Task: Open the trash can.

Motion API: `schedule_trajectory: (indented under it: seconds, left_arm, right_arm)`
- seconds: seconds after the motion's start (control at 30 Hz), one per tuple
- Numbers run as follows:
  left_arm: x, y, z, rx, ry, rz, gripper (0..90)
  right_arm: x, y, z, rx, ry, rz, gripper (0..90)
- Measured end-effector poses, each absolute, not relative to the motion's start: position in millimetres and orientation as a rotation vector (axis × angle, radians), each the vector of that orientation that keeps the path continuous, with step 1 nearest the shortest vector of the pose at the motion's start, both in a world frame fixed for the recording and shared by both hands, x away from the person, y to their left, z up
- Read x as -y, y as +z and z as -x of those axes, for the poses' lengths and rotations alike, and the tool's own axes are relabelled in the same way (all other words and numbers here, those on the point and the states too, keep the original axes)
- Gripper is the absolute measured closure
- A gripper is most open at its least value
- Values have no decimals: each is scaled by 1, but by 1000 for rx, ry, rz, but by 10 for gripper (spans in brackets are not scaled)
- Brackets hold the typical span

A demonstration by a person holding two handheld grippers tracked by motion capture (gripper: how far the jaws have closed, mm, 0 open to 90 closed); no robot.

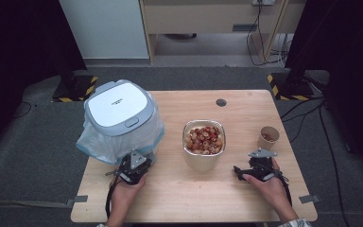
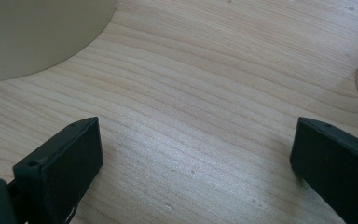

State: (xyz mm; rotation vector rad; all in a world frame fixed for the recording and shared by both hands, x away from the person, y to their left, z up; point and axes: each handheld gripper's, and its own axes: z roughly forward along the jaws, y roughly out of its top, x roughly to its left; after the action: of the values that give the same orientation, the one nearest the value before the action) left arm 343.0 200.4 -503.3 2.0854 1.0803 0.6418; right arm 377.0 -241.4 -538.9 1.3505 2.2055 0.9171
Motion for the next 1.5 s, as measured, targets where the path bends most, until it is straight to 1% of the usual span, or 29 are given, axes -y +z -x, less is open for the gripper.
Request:
schedule_trajectory:
  seconds: [0.2,0.67,0.97,1.5]
  left_arm:
    - [-202,-505,-345,-1088,679,-2094,880]
    - [-202,-511,-345,-1113,669,-2081,894]
    - [-198,-513,-344,-1101,701,-2111,895]
    - [-199,-521,-348,-1122,665,-2115,895]
  right_arm:
    - [241,-539,-377,-2205,918,-1345,28]
    - [241,-539,-376,-2203,916,-1348,28]
    - [241,-539,-376,-2202,915,-1349,28]
    - [240,-539,-375,-2192,911,-1368,18]
